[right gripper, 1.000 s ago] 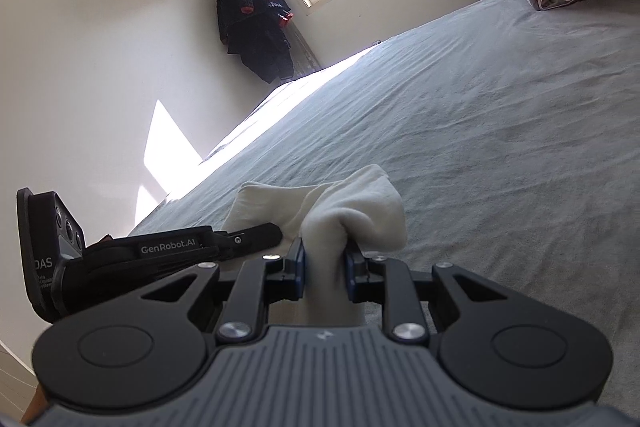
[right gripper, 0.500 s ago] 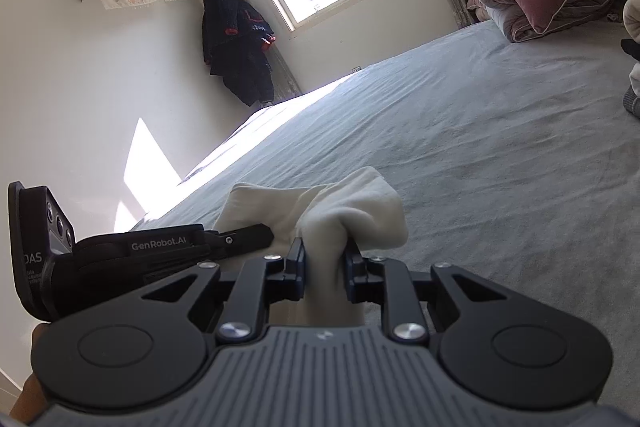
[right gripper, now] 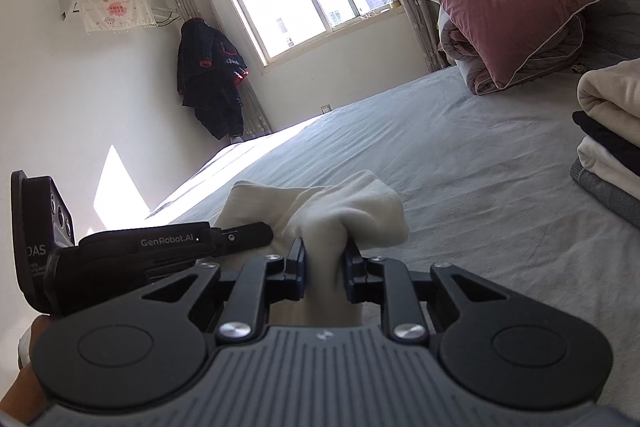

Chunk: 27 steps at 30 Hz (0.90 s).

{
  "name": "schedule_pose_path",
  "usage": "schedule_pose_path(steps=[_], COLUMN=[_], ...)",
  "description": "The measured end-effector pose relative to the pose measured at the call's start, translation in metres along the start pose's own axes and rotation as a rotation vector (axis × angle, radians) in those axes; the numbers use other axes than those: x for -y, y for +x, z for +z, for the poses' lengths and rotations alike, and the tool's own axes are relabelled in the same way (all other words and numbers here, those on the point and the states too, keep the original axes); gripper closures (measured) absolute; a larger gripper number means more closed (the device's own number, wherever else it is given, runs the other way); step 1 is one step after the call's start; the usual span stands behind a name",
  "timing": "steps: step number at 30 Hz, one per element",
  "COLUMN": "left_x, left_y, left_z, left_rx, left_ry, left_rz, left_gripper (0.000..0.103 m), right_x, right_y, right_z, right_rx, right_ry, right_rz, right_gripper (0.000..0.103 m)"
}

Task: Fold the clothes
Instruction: 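Lift the folded pants with both grippers and carry them toward the clothes stack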

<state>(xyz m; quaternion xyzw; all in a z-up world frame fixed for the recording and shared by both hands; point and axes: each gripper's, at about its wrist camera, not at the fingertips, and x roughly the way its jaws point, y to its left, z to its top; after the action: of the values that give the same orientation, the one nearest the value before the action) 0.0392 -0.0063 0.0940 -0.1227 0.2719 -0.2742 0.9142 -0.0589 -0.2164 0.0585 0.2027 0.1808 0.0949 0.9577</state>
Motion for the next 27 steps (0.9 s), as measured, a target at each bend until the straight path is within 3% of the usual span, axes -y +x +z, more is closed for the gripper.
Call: schedule_pose_path(steps=[11,23,27], left_x=[0.074,0.178,0.208], left_y=[0.049,0.113,0.143], left_z=[0.028,0.082,0.096], left_rx=[-0.009,0.012,-0.016], left_ry=[0.088,0.302,0.368], left_rz=[-0.078,-0.191,-0.215], left_gripper=[0.085,0.085,0.085], right_x=[0.041,0.084,0.101], right_y=[-0.019,-0.029,-0.025], right_z=[0.034,0.063,0.076], right_rx=[0.080,0.286,0.343], right_ry=[-0.029,-0.024,-0.002], right_rz=[-0.078,-0.250,-0.309], right_gripper=[0.081,0.082,0.081])
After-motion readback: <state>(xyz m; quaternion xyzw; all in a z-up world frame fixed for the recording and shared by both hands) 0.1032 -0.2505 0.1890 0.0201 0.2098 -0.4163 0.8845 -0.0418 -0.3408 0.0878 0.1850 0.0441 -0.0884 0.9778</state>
